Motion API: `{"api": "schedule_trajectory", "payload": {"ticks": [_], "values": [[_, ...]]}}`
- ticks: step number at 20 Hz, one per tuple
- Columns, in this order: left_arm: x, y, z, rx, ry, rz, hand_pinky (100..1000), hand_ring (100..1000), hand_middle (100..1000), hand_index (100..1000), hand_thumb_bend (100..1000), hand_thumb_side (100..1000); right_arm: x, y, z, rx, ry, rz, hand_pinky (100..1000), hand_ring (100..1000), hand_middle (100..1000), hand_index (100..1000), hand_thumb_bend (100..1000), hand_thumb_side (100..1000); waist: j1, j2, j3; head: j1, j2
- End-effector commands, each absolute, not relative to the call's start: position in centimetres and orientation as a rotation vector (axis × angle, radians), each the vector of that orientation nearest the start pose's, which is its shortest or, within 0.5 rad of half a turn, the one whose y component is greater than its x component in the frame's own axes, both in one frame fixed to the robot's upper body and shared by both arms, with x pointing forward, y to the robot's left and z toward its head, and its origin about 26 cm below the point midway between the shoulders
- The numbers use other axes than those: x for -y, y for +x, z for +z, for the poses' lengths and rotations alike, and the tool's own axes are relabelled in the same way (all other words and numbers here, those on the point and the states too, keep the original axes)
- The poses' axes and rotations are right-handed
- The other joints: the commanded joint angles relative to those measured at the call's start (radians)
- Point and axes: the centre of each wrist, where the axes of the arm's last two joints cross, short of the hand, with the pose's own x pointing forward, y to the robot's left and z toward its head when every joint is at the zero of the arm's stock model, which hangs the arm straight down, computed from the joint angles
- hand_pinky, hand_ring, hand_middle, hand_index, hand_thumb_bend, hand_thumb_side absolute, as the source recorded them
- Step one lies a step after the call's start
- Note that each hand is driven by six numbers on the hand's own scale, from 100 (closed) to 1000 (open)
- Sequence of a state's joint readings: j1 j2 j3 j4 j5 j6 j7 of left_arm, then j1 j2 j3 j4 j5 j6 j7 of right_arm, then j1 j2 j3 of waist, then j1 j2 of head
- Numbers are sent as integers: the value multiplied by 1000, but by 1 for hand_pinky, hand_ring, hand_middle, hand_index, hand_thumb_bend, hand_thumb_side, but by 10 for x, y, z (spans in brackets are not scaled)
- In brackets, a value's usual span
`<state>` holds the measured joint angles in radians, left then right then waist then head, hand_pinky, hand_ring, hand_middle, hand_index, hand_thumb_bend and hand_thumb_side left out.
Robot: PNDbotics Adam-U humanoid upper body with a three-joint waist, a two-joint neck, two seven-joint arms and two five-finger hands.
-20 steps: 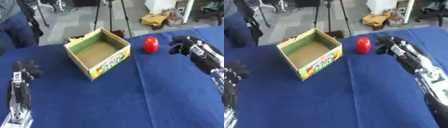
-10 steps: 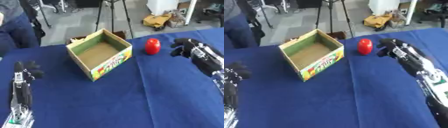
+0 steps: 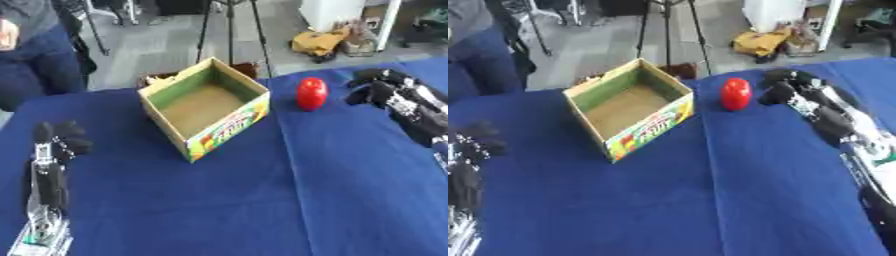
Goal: Pick up objects on the table and place them in the box.
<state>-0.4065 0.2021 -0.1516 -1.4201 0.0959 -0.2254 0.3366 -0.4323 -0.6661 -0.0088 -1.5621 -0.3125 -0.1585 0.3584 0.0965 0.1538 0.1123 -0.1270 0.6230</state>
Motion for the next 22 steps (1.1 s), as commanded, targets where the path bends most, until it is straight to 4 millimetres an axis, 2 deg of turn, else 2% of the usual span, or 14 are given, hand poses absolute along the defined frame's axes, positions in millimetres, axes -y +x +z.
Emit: {"api": "schedule_trajectory", "payload": {"ticks": [1,9,16,18,22], "values": [[-217,371,83,2060,102,-8,565,554,583,753,612,962,371,365,223,2035,-97,854,824,777,791,879,424,568,-3,-14,6,-11,-3],[-208,371,89,2077,64,-43,565,556,584,754,612,964,376,402,251,1961,-276,1153,877,838,844,906,470,592,-7,-6,51,-77,-13],[-199,372,100,2112,25,-76,565,557,585,755,616,965,386,438,251,1868,-449,1288,921,890,873,914,555,595,-14,8,107,-150,-38],[-195,372,104,2123,12,-85,565,557,585,755,618,965,392,443,251,1839,-531,1313,955,931,890,914,608,595,-17,13,122,-174,-46],[-191,372,111,2143,-8,-104,565,557,585,755,619,965,405,448,251,1774,-758,1357,992,976,922,921,602,627,-24,22,151,-216,-59]]}}
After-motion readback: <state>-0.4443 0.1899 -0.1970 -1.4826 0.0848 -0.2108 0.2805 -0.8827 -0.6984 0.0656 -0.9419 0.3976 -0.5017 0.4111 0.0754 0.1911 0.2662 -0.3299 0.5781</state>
